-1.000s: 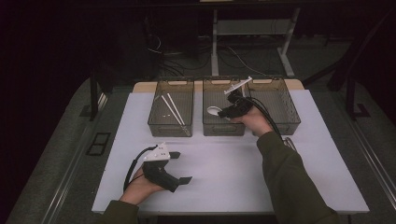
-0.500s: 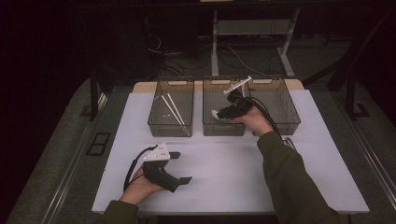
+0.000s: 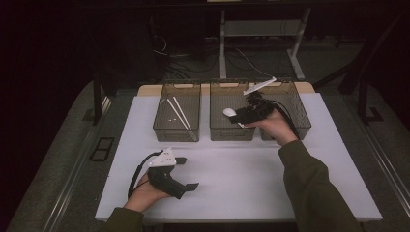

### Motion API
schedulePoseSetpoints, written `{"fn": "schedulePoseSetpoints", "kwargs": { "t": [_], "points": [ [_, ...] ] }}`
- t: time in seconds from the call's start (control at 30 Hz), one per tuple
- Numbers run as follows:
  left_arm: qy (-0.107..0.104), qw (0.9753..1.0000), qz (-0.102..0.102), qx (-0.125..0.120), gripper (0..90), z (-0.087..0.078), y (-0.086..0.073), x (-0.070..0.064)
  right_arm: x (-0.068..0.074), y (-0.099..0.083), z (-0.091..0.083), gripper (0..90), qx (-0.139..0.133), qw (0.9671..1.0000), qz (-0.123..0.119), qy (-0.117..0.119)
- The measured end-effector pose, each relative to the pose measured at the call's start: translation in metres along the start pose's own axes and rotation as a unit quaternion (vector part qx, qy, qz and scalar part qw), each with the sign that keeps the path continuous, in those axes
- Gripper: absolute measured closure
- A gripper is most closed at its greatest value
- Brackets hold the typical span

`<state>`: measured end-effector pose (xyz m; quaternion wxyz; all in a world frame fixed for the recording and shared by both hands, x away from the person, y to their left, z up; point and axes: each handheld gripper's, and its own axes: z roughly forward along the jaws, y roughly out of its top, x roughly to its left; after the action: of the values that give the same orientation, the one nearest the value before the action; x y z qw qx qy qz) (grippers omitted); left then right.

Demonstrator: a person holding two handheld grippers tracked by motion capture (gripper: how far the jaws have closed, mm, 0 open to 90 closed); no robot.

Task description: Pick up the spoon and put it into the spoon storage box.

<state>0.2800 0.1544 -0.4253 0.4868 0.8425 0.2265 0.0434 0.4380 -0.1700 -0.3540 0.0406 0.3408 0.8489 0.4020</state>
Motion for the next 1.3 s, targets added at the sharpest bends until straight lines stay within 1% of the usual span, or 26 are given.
{"fn": "schedulePoseSetpoints", "kwargs": {
  "t": [0.07, 0.3, 0.37, 0.5, 0.57, 0.8, 0.87, 0.93, 1.07, 1.2, 1.3],
  "points": [
    [0.0, 1.0, -0.003, -0.001, 0.4, 0.0, 0.0, 0.0, 0.002, -0.003, -0.006, 46.1, -0.002, 1.0, -0.007, -0.002],
    [-0.001, 1.0, -0.002, 0.001, 0.4, -0.001, 0.0, 0.001, 0.01, -0.017, -0.028, 43.3, -0.006, 0.9998, -0.019, 0.0],
    [0.0, 1.0, -0.003, 0.0, 0.4, -0.001, 0.0, 0.001, 0.013, -0.022, -0.034, 43.0, -0.012, 0.9997, -0.022, 0.0],
    [0.001, 1.0, -0.004, 0.0, 0.4, -0.001, 0.0, 0.002, 0.019, -0.035, -0.046, 42.0, -0.011, 0.9995, -0.028, 0.003],
    [0.002, 1.0, -0.004, -0.001, 0.4, -0.001, 0.0, 0.002, 0.02, -0.043, -0.051, 41.7, -0.011, 0.9995, -0.03, 0.001],
    [0.005, 1.0, -0.002, 0.002, 0.4, 0.0, 0.0, 0.001, 0.021, -0.07, -0.068, 40.9, -0.021, 0.9995, -0.022, 0.001],
    [0.006, 1.0, -0.002, 0.003, 0.4, 0.0, 0.0, 0.001, 0.021, -0.079, -0.072, 41.0, -0.024, 0.9996, -0.016, -0.002],
    [0.007, 1.0, 0.0, 0.004, 0.4, 0.0, 0.0, 0.001, 0.02, -0.088, -0.074, 41.0, -0.029, 0.9994, -0.014, -0.01],
    [0.008, 0.9999, -0.002, 0.006, 0.4, 0.0, -0.001, 0.0, 0.02, -0.101, -0.079, 41.0, -0.034, 0.9992, -0.01, -0.017],
    [0.009, 0.9999, -0.002, 0.005, 0.4, 0.0, -0.001, 0.0, 0.02, -0.112, -0.083, 40.8, -0.032, 0.9993, -0.007, -0.016],
    [0.01, 0.9999, -0.002, 0.006, 0.4, 0.0, -0.001, 0.001, 0.02, -0.119, -0.086, 40.5, -0.03, 0.9992, -0.011, -0.023]
  ]
}}
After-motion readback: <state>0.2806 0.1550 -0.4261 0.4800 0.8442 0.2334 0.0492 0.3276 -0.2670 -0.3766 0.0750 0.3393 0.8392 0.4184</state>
